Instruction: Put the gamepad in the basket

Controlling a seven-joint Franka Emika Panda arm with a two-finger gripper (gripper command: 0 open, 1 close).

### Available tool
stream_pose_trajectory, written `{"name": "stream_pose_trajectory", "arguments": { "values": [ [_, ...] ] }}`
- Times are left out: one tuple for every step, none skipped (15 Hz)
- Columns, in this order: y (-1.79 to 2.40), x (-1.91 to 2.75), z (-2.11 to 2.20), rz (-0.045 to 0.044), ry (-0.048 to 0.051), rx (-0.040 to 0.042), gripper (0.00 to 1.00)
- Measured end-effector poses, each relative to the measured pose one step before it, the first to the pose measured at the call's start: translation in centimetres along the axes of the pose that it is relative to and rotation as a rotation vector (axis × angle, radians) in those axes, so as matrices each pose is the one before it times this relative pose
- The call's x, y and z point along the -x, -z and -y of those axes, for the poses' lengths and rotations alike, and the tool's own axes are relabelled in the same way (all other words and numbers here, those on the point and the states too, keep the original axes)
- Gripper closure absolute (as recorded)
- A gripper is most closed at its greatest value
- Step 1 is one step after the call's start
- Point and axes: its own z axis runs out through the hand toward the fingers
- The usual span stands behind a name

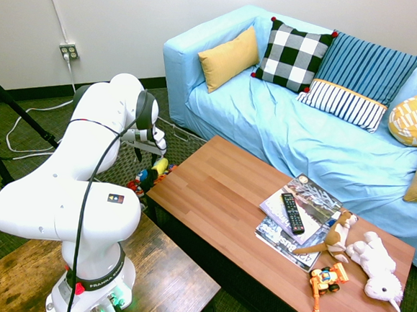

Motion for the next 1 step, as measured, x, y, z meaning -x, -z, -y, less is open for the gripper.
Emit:
{"name": "stream_pose_trajectory", "arguments": {
  "values": [
    [-0.304, -0.073, -0.171, 0.00302, -0.00218, 0.00198, 0.00]
  ]
}}
